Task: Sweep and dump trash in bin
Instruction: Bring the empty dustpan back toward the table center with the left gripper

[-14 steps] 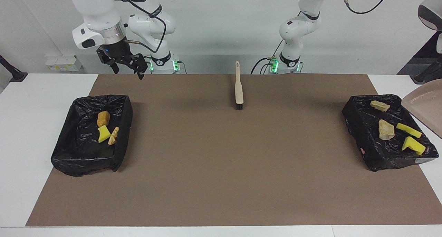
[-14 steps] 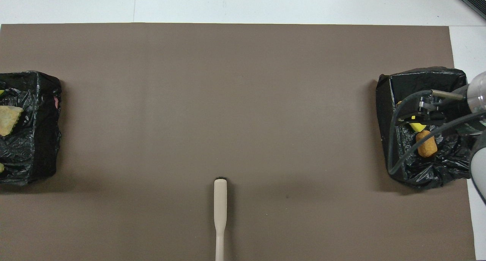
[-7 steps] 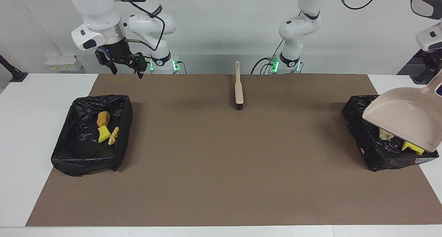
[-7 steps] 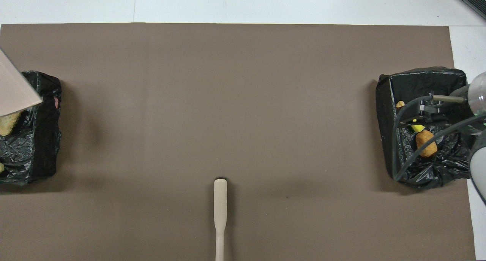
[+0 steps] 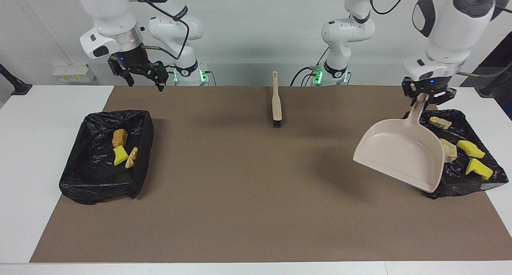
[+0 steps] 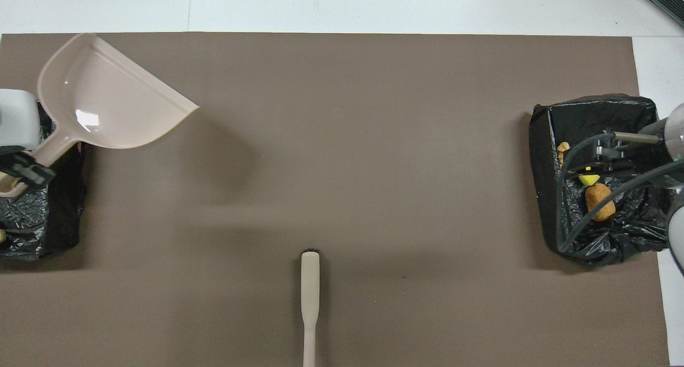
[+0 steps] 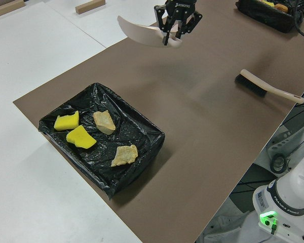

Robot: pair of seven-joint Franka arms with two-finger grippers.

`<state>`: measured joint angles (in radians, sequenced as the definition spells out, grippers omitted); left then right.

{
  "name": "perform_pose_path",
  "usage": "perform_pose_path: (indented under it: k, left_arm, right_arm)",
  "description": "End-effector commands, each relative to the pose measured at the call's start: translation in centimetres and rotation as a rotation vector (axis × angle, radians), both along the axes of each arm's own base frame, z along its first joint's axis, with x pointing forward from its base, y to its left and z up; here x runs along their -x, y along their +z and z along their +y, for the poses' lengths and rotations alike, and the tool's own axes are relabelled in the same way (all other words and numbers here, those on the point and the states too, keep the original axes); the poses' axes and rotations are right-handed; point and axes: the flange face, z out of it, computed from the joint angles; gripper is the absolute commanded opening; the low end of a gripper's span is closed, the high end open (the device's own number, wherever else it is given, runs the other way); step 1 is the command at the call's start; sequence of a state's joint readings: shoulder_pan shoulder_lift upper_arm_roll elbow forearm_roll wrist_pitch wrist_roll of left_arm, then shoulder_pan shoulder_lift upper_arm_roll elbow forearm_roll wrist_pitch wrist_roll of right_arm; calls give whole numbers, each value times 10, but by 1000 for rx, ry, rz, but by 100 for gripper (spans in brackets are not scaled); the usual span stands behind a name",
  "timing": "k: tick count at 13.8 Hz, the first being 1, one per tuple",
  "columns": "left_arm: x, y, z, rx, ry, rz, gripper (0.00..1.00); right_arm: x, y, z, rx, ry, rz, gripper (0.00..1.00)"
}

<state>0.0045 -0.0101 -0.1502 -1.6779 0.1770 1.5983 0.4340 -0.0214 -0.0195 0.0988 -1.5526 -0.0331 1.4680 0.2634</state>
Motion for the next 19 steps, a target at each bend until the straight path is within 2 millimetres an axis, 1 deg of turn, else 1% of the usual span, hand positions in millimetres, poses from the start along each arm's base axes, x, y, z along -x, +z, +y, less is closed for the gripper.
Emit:
perform_pose_path:
  k: [1, 4, 6, 7, 8, 9, 10, 11, 12, 14, 15, 16, 17, 19]
  left_arm:
    - [26, -7, -65, 59, 164, -17, 0]
    - [46, -25, -147, 145, 262, 7, 0]
    - [50, -51, -204, 173, 322, -18, 0]
    - [50, -69, -230, 177, 330, -22, 0]
    - [51, -85, -250, 184, 309, -20, 0]
    - [47, -105, -265, 187, 306, -16, 0]
    - [48, -134, -288, 184, 350, -12, 0]
    - [49, -153, -304, 189, 408, -21, 0]
    - [50, -161, -310, 189, 433, -23, 0]
    - [62, -181, -318, 195, 412, -28, 0]
    - [65, -188, -318, 216, 407, -46, 0]
    - [67, -190, -316, 215, 410, -47, 0]
    - [71, -196, -313, 204, 421, -39, 0]
    - [83, -207, -324, 195, 439, -33, 0]
  right_arm:
    - [1, 2, -4, -3, 16, 2, 100]
    - [1, 1, -4, -3, 16, 3, 100]
    - [1, 1, -4, -3, 16, 3, 100]
    - [1, 2, -4, -3, 16, 2, 100]
    - [1, 2, -4, -3, 16, 2, 100]
    - [1, 2, -4, -5, 16, 2, 100]
    - [1, 2, -4, -5, 19, 2, 100]
    - [1, 2, -4, -5, 22, 2, 100]
    - [1, 2, -4, -5, 23, 1, 100]
    - [-1, 2, -4, -6, 25, -13, 100]
    - [-1, 2, -4, -8, 24, -14, 100]
    - [-2, 2, -3, -14, 26, -16, 100]
    - [-2, 3, -3, -18, 26, -22, 100]
    - [-2, 2, -3, -18, 26, -20, 100]
